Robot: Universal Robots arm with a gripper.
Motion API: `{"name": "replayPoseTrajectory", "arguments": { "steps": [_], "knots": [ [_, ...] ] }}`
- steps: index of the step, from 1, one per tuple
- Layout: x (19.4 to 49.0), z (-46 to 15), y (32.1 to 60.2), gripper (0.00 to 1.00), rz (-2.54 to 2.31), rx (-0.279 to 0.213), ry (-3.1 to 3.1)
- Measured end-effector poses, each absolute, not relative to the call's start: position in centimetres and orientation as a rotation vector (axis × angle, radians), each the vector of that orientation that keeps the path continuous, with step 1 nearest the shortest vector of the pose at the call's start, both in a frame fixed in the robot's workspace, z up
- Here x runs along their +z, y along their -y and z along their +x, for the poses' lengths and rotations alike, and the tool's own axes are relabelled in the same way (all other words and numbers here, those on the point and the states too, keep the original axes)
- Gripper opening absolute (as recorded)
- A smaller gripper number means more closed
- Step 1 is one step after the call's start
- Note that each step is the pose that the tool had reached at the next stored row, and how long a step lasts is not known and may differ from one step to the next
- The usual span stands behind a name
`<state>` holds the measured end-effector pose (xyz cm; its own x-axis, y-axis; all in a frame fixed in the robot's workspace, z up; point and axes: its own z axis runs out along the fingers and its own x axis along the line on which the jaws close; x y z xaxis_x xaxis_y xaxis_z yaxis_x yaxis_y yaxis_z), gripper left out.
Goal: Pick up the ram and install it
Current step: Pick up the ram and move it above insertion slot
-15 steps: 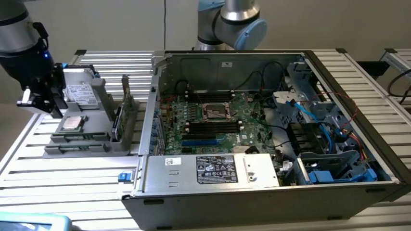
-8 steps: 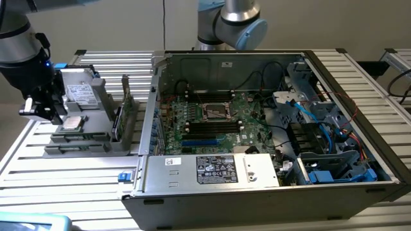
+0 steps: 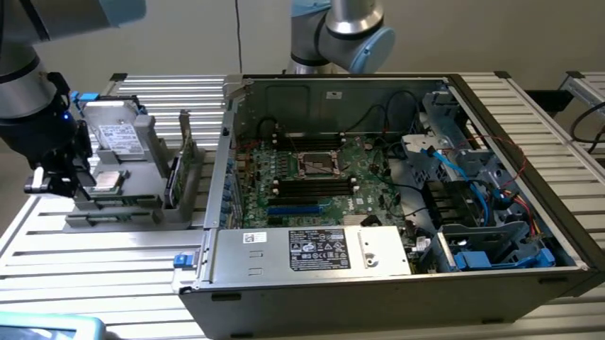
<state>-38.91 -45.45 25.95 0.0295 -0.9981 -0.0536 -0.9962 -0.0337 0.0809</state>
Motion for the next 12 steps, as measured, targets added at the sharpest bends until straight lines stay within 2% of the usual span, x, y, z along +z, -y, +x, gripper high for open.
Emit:
{"name": "replayPoseTrajectory", "arguments": {
  "steps": [12],
  "knots": [
    [24.8, -38.86, 45.93, 0.36, 2.253, -0.132, 2.156]
  ]
}}
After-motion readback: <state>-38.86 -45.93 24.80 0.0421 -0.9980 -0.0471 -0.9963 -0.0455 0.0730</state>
